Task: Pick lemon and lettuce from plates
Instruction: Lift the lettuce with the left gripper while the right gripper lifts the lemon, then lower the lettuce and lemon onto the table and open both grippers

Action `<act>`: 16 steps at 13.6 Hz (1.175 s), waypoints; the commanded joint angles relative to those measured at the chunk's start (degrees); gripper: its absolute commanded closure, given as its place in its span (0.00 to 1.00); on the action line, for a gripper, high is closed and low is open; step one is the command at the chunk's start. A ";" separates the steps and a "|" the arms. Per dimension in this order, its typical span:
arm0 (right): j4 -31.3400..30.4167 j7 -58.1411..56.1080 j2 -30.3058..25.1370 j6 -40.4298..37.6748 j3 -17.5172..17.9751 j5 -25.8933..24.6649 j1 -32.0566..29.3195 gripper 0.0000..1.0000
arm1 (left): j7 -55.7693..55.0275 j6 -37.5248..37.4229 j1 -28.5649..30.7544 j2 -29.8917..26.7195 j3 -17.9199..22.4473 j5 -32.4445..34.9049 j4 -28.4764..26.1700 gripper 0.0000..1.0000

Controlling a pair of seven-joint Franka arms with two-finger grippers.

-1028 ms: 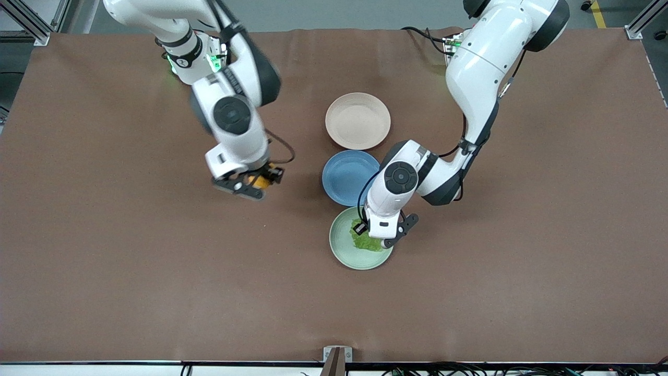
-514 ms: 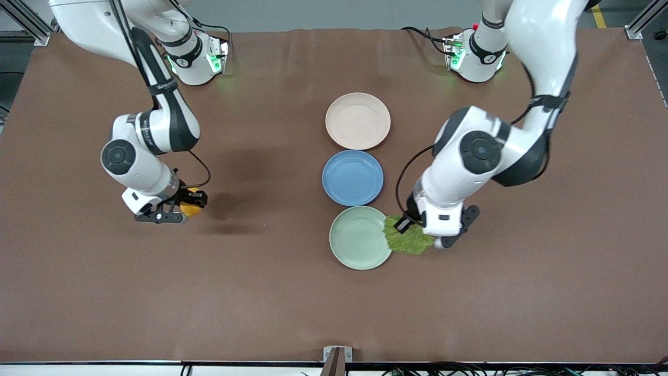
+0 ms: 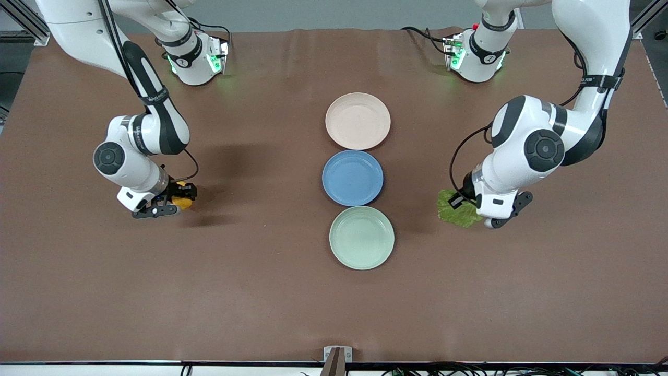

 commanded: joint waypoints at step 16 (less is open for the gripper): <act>12.32 -6.39 0.46 -14.66 0.06 9.49 -1.16 0.00 | 16.13 25.73 11.74 -0.22 -0.48 -0.29 -23.82 0.96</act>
